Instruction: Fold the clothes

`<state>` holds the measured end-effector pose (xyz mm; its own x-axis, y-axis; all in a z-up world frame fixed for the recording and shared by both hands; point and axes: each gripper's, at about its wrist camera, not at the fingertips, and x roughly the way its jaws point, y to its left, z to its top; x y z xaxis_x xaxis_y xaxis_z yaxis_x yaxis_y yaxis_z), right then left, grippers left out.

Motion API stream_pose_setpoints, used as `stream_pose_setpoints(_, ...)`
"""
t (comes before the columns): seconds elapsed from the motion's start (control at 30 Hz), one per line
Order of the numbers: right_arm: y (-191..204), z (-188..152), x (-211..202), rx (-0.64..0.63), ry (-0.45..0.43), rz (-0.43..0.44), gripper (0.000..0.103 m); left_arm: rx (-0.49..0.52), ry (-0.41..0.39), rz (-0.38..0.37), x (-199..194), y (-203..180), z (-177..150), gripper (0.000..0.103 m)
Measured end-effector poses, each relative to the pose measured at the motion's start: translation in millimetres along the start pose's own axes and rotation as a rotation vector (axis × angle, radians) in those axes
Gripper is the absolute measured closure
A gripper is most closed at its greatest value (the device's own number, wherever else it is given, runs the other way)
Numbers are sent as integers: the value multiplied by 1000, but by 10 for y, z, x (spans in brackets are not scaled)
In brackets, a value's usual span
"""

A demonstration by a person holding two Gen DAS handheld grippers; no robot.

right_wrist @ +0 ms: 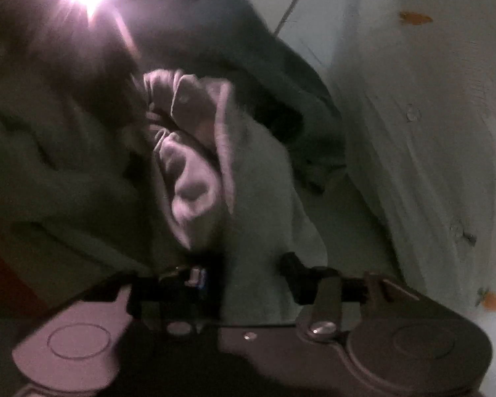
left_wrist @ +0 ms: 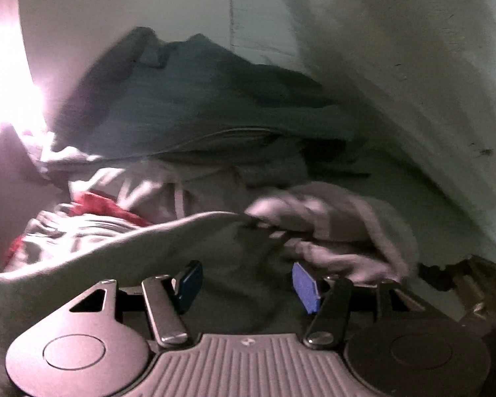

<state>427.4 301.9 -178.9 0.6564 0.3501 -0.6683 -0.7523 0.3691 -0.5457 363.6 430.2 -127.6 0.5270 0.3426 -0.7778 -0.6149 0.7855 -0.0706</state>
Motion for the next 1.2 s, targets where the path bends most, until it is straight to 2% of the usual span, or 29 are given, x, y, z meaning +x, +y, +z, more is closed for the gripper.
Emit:
stream_pose_setpoints(0.13,-297,-267,-365,79,-98,-237,100,23,-10,119,14,43,-54,41)
stream_pose_setpoints(0.2,-572,-432,-650,155,-140,-310,101,25,-14,145,-85,13,-95,41)
stream_pose_setpoints(0.3,-870,-748,-1237,160,-251,-446,101,25,-32,154,-354,-117,-202,41)
stream_pose_setpoints(0.4,-1111,-1094,-1964,140,-390,-575,101,40,-92,132,-796,-372,-400,40)
stream_pose_setpoints(0.5,-1480,-1532,-2714,206,-468,-657,100,33,-125,102,-1255,-689,-670,35)
stream_pose_setpoints(0.63,-2031,-2342,-3542,248,-486,-816,99,30,-98,-21,-1749,-1212,-1155,35)
stream_pose_setpoints(0.7,-2271,-2845,-3723,259,-413,-884,99,83,-66,-65,-1890,-1554,-1437,35)
stream_pose_setpoints(0.77,-2480,-3386,-3781,323,-279,-893,98,165,-26,-89,-2005,-1957,-1742,35)
stream_pose_setpoints(0.8,-2605,-3718,-3774,387,-173,-864,90,204,-7,-106,-2055,-2126,-1863,35)
stream_pose_setpoints(0.83,-2723,-4058,-3725,468,-41,-803,72,241,13,-135,-2105,-2287,-1971,35)
stream_pose_setpoints(0.87,-2811,-4401,-3648,556,99,-721,64,280,36,-178,-2159,-2466,-2088,35)
stream_pose_setpoints(0.9,-2833,-4735,-3579,645,217,-645,59,317,55,-214,-2185,-2603,-2178,34)
stream_pose_setpoints(0.93,-2833,-5065,-3515,732,327,-570,61,353,74,-247,-2205,-2730,-2261,34)
stream_pose_setpoints(1.0,-2689,-5581,-3521,851,459,-546,60,468,94,-269,-2243,-2972,-2424,34)
stream_pose_setpoints(1.03,-2594,-5818,-3584,888,500,-528,60,528,93,-265,-2262,-3071,-2488,34)
stream_pose_setpoints(1.13,-2377,-6164,-3686,1053,499,-458,53,659,96,-265,-2246,-3298,-2612,31)
stream_pose_setpoints(1.2,-2283,-6083,-3528,1161,476,-420,51,692,123,-291,-2161,-3405,-2648,31)
